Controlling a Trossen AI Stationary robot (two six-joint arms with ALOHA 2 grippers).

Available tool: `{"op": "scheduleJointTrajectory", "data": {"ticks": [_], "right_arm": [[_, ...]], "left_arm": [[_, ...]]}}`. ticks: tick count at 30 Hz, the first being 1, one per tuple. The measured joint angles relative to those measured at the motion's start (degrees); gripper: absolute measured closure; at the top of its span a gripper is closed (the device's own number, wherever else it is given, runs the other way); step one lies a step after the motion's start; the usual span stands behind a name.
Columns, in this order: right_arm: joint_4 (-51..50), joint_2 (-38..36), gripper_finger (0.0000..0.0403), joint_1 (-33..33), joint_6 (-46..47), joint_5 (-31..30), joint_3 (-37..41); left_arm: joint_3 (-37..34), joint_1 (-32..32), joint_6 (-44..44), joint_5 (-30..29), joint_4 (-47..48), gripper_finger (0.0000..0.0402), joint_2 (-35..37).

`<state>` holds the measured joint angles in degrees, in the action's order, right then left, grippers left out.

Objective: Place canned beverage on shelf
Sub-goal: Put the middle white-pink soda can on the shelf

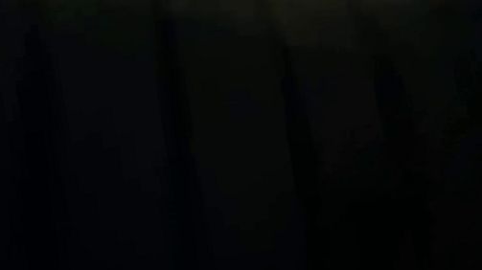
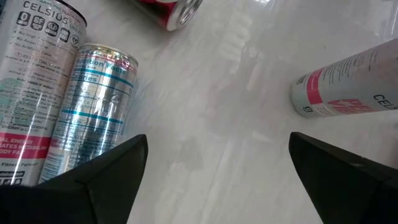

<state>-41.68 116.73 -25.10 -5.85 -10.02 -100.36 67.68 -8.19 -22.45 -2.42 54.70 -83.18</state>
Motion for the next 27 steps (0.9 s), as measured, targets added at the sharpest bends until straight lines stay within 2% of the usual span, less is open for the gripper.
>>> {"op": "scheduleJointTrajectory", "data": {"ticks": [7,21,27], "right_arm": [[0.0,0.0,0.002,0.0,0.0,0.0,0.0],[0.0,0.0,0.002,0.0,0.0,0.0,0.0],[0.0,0.0,0.002,0.0,0.0,0.0,0.0]], "left_arm": [[0.0,0.0,-17.2,0.0,0.1,0.0059,0.0],[0.0,0.0,-18.3,-0.2,-0.6,0.0059,0.0],[0.0,0.0,-25.3,-0.4,-0.5,0.0059,0.0]]}}
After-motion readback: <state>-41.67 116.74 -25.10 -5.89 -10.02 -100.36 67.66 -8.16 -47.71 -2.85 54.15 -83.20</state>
